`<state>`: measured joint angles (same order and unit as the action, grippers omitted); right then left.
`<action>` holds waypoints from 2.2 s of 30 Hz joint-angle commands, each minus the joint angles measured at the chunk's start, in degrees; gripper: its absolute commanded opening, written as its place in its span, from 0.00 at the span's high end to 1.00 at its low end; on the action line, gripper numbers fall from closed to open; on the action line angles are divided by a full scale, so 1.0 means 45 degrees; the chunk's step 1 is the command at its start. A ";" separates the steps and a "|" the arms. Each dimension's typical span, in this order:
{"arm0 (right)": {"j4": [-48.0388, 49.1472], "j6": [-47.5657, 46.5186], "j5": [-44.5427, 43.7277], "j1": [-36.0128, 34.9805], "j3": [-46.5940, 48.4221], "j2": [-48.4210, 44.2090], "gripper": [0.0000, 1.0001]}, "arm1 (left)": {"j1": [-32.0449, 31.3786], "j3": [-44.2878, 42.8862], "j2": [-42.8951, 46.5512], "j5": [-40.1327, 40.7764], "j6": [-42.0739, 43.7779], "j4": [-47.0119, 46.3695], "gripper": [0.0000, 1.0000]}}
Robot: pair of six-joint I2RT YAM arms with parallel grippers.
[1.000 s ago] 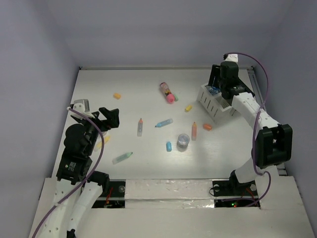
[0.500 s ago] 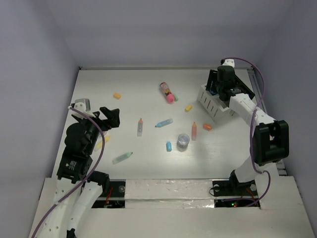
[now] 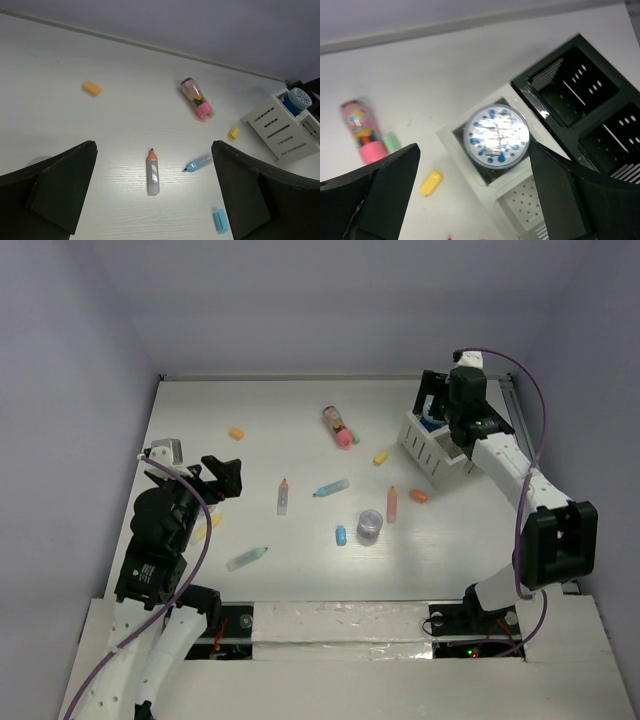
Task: Sort the stationery into containers
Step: Place the stationery in the storage box, then pick up the stationery from the center of the board.
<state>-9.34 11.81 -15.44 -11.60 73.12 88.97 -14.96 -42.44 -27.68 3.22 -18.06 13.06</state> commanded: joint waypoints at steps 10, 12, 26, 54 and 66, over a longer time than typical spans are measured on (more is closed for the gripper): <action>0.0827 -0.0867 0.2454 -0.2871 0.0721 0.0636 0.32 | -0.0054 0.0036 -0.0020 -0.0170 0.0128 -0.0617 0.01; 0.0632 -0.0945 0.2435 -0.3126 0.1112 0.1574 0.39 | 0.0063 0.0036 -0.0001 -0.0189 0.0147 -0.0636 0.01; -0.1165 -0.1512 0.2475 -0.4259 0.5153 0.6321 0.36 | 0.0063 0.0016 -0.0079 -0.0306 0.0186 -0.0676 0.01; -0.2006 -0.1942 0.0932 -0.4611 0.7657 0.9526 0.36 | 0.0063 -0.0004 -0.0196 -0.0345 0.0226 -0.0715 0.01; -0.1226 -0.2058 0.0034 -0.5098 0.7074 0.9254 0.63 | 0.0063 -0.0023 -0.0235 -0.0345 0.0264 -0.0734 0.01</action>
<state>-17.74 3.44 -13.17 -32.73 105.43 132.46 -14.90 -42.44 -28.18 2.15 -17.80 12.99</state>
